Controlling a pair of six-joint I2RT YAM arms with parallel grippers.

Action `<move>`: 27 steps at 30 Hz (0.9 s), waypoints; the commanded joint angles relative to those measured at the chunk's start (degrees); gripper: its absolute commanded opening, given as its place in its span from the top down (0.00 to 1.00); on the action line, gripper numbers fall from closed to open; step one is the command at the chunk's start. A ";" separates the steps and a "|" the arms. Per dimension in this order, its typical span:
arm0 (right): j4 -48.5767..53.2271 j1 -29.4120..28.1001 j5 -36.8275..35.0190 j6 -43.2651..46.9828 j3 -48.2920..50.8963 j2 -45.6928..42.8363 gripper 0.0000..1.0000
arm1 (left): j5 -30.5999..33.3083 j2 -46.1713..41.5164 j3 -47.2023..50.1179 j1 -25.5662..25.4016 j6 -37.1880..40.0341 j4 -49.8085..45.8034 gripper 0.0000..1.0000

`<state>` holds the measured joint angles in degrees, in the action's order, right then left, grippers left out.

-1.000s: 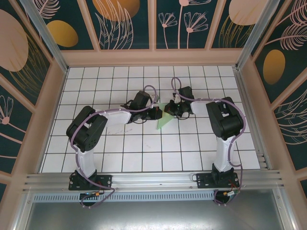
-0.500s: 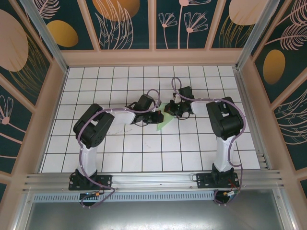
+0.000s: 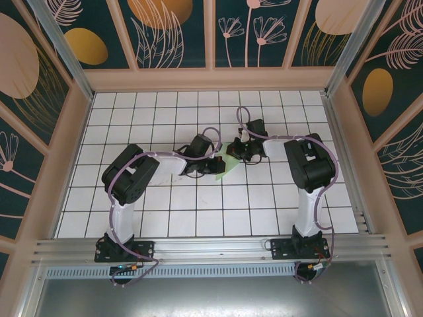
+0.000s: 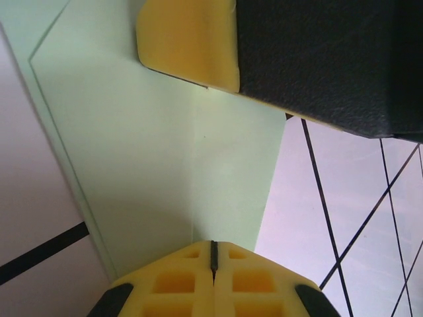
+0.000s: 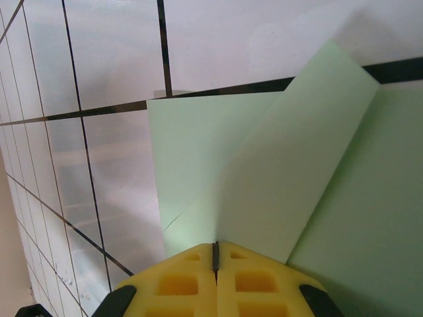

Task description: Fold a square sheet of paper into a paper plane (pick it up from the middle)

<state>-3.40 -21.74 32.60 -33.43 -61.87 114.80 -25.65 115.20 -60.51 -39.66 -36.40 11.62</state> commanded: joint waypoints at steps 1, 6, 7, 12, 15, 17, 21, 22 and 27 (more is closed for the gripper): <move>6.22 0.20 -6.46 0.21 2.72 5.24 1.00 | -0.70 -1.51 3.17 -1.35 -2.54 -1.67 0.97; 6.35 0.26 -6.54 0.21 2.72 5.29 1.00 | 0.21 -3.41 6.51 -1.87 -4.79 -0.09 0.97; 6.47 0.29 -6.54 0.21 2.80 5.28 1.00 | 0.16 -3.82 7.10 -1.93 -5.26 0.41 0.98; 6.49 0.23 -6.76 0.38 2.80 5.64 1.00 | 0.08 -4.90 9.55 -2.82 -6.85 1.89 0.98; 6.56 0.23 -6.73 0.38 2.83 5.78 1.00 | 0.32 -5.57 11.03 -3.10 -7.58 2.42 0.99; 6.56 0.24 -6.75 0.41 2.92 5.87 1.00 | 0.68 -5.84 11.75 -3.23 -7.96 2.43 0.99; 6.58 0.25 -6.74 0.38 3.06 6.11 1.00 | 0.84 -6.69 13.00 -3.73 -8.75 3.00 0.99; 6.61 0.28 -6.82 0.38 3.06 6.17 1.00 | 0.88 -7.04 13.55 -3.99 -8.85 3.03 0.99; 6.52 0.27 -6.85 0.31 3.24 6.14 1.00 | 1.04 -8.81 16.82 -4.29 -10.20 2.99 1.00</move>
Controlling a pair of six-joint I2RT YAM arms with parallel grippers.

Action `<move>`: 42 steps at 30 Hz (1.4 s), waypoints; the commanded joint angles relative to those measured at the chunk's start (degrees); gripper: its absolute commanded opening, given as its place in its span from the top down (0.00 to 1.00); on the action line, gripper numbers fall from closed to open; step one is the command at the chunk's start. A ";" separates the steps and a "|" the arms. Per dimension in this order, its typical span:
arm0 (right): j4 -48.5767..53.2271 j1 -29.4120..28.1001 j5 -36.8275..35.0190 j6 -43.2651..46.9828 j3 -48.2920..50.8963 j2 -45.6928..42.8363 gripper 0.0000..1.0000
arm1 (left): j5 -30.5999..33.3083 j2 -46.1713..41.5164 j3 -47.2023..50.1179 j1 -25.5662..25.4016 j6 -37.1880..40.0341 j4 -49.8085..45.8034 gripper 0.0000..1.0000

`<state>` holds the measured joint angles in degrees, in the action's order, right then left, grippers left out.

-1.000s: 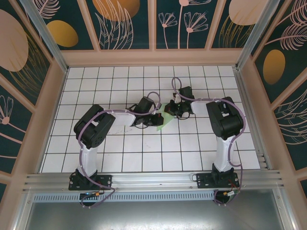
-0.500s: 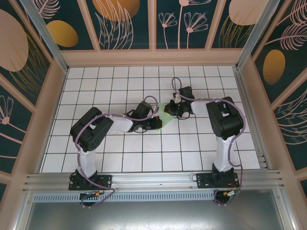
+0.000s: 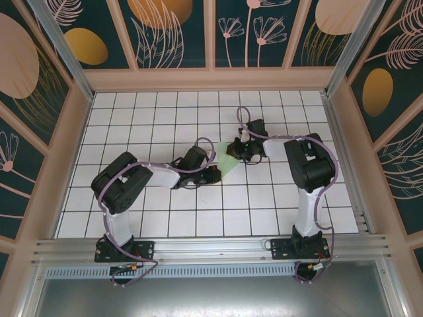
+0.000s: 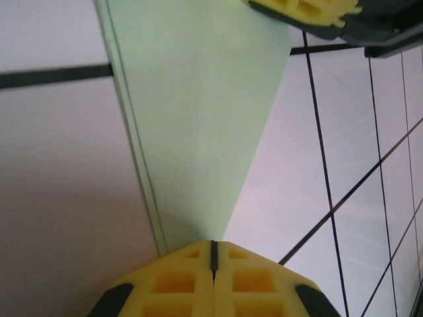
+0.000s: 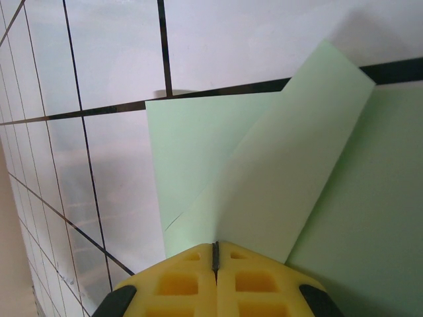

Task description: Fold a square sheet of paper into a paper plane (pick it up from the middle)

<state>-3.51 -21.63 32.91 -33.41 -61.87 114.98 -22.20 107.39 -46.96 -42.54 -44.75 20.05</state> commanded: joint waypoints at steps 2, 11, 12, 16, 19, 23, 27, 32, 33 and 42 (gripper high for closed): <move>6.51 0.11 -7.23 0.31 3.41 5.89 1.00 | -2.24 -1.85 4.88 -1.45 -2.18 -5.44 1.00; 6.23 0.09 -6.93 0.19 3.95 5.29 1.00 | 1.35 -8.40 2.26 -1.37 0.21 -4.48 1.00; 6.19 0.07 -6.82 0.26 3.90 5.11 1.00 | 2.31 -8.82 1.25 -1.27 0.65 -4.11 1.00; 6.35 0.06 -6.63 0.47 3.42 4.79 1.00 | 3.03 -8.14 -2.26 -0.38 0.83 -3.04 1.00; 6.43 0.13 -6.54 0.56 3.08 4.68 1.00 | 2.69 -5.55 -4.17 0.24 0.13 -1.78 1.00; 6.41 0.04 -6.19 0.54 2.74 4.69 1.00 | 3.69 -0.53 -8.36 0.70 0.39 -4.26 1.00; 5.84 0.04 -5.58 0.67 2.72 4.15 1.00 | 3.66 2.06 -8.41 0.83 0.43 -6.08 1.00; 4.00 0.09 -4.11 1.18 2.59 2.49 1.00 | 3.70 2.16 -6.25 0.86 0.48 -7.28 1.00; 3.53 0.04 -3.70 1.68 2.49 1.90 1.00 | 3.57 2.32 -5.59 0.81 0.28 -7.39 1.00; -0.49 -0.29 1.11 11.04 2.52 -7.24 1.00 | 4.17 2.73 -1.17 0.81 0.08 -7.29 1.00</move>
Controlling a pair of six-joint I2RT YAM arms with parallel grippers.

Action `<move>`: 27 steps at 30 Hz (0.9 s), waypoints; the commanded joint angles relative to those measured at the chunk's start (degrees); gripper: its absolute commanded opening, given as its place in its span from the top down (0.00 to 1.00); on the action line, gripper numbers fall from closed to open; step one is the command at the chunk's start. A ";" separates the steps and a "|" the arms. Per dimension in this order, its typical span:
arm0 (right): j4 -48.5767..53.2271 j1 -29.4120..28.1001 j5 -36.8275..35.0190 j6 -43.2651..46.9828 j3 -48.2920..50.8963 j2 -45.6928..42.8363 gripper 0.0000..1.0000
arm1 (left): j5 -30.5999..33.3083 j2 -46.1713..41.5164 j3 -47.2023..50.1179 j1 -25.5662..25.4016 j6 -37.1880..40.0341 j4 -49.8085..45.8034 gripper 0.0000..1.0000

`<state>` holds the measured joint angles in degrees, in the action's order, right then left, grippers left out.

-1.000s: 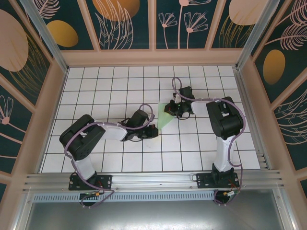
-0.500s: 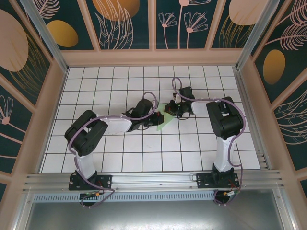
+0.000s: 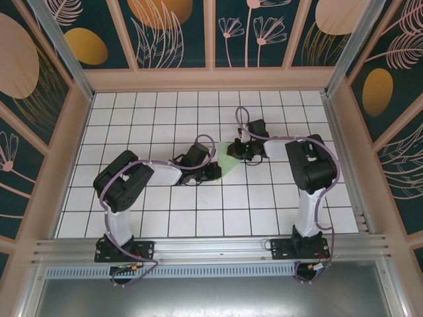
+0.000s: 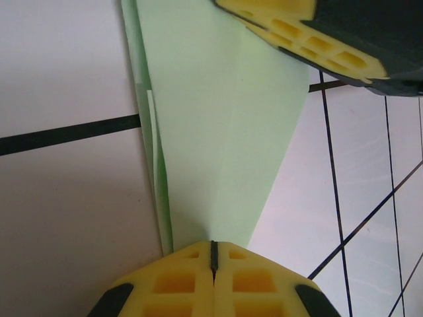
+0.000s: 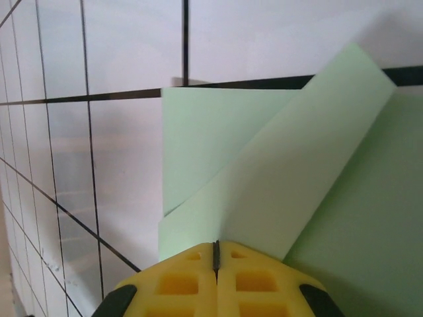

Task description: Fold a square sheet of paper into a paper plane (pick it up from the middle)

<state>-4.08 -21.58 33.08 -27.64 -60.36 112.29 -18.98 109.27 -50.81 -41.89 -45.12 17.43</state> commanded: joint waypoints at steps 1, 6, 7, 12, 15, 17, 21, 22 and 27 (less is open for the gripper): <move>0.40 -0.63 1.48 6.02 1.38 -5.06 1.00 | 1.05 0.93 2.81 0.16 0.63 -4.84 1.00; 0.56 -3.11 3.26 5.67 3.99 -4.52 1.00 | 0.88 0.86 3.20 0.21 0.47 -3.90 1.00; 0.63 -3.68 3.27 5.50 4.17 -4.28 1.00 | 0.88 0.85 3.26 0.13 0.44 -3.91 1.00; 0.81 -5.56 3.49 5.14 4.83 -2.83 1.00 | 0.79 0.76 3.48 0.20 0.53 -3.90 1.00; 1.44 -5.59 3.59 5.70 4.73 -2.01 1.00 | 0.70 0.94 3.52 0.14 0.47 -4.01 1.00; 2.79 -5.42 3.04 6.17 3.88 -0.86 1.00 | 0.79 0.94 3.61 0.16 0.34 -4.28 1.00; 3.85 -3.51 2.22 7.18 2.67 1.47 1.00 | 1.05 0.59 4.11 0.13 0.28 -4.85 1.00; 4.02 -2.95 1.94 7.32 2.34 2.05 1.00 | 0.97 0.59 4.22 0.16 0.21 -4.93 1.00; 3.56 1.36 1.13 7.35 -0.86 4.59 1.00 | 0.28 1.21 5.67 0.17 -0.04 -5.63 1.00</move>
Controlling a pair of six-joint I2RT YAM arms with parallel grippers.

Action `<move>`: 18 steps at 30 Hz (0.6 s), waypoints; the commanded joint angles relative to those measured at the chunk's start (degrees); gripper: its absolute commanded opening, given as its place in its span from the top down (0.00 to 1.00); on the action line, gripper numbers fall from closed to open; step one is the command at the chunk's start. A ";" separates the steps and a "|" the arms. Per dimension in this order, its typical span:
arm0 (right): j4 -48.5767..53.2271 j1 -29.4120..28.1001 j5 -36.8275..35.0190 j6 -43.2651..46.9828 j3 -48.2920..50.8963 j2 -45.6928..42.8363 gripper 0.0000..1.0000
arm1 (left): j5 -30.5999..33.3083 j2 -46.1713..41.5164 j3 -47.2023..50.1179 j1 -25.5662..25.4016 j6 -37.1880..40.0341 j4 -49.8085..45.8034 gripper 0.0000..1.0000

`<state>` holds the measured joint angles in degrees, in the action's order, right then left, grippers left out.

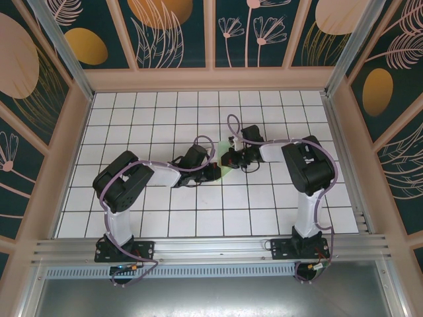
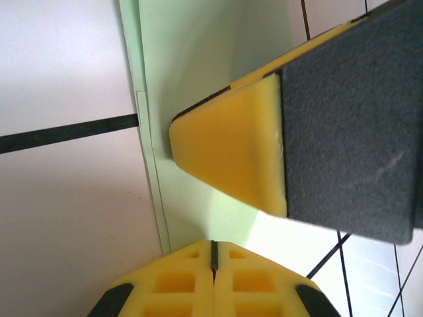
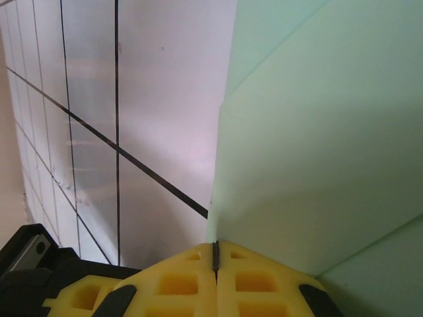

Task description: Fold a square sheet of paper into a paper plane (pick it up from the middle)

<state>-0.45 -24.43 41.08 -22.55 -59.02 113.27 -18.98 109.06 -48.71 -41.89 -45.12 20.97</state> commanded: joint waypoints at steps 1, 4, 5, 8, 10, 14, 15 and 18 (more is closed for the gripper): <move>-0.26 5.05 -6.92 1.96 -3.17 4.00 1.00 | 0.09 1.55 3.95 0.08 -0.21 -9.16 1.00; -0.27 6.94 -7.25 1.54 -6.72 5.48 1.00 | -0.32 1.85 5.32 0.16 -0.49 -8.72 1.00; -0.15 7.50 -7.56 1.54 -7.88 6.15 1.00 | -0.50 1.98 5.61 0.14 -0.58 -8.50 1.00; 0.58 9.16 -7.51 1.53 -11.22 8.01 1.00 | -0.86 2.64 5.77 0.11 -0.41 -8.30 1.00; 1.14 9.93 -6.95 1.72 -12.82 9.02 1.00 | -1.01 2.98 5.65 0.08 -0.41 -8.03 1.00; 1.29 9.89 -5.47 1.89 -12.87 9.64 1.00 | -1.14 0.64 5.31 0.14 -0.22 -6.25 1.00; 0.85 9.65 -5.02 1.68 -11.89 9.15 1.00 | -1.16 -0.33 4.69 0.14 -0.06 -6.01 1.00; -0.40 8.31 -4.11 0.80 -7.99 6.90 1.00 | -0.97 -2.83 2.63 0.26 0.72 -5.30 1.00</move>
<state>-1.85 -14.28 37.15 -22.37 -70.81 120.88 -19.22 107.77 -46.52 -41.89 -45.25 22.90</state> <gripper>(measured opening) 0.065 0.061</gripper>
